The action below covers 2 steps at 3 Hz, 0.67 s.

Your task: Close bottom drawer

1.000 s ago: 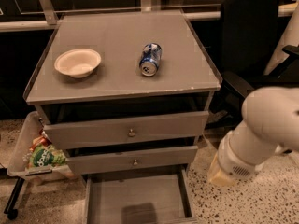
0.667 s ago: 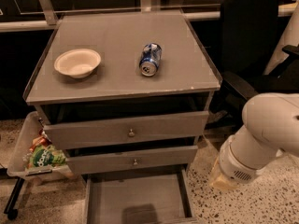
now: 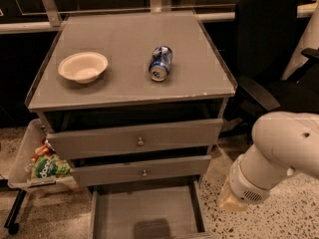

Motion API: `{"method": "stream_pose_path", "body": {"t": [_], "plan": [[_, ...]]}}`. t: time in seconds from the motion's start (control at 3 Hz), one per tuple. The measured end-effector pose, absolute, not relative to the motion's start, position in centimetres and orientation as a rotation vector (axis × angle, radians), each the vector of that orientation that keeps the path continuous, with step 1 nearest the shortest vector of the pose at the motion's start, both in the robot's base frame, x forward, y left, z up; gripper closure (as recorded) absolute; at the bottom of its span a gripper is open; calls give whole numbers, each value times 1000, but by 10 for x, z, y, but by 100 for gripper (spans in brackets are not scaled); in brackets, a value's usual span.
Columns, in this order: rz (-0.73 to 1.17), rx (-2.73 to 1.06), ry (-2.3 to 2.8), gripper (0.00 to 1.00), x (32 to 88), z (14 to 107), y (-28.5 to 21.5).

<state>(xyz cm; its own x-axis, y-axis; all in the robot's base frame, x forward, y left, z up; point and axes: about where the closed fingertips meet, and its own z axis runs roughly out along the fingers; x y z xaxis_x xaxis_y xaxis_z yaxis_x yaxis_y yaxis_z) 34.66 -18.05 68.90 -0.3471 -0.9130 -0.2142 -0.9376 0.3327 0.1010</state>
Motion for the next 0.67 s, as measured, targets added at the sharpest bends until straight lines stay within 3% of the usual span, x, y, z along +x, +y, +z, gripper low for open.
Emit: {"method": "stream_pose_path", "body": {"t": [0.67], "plan": [[544,-1680,2552,100,316,549,-151]]}}
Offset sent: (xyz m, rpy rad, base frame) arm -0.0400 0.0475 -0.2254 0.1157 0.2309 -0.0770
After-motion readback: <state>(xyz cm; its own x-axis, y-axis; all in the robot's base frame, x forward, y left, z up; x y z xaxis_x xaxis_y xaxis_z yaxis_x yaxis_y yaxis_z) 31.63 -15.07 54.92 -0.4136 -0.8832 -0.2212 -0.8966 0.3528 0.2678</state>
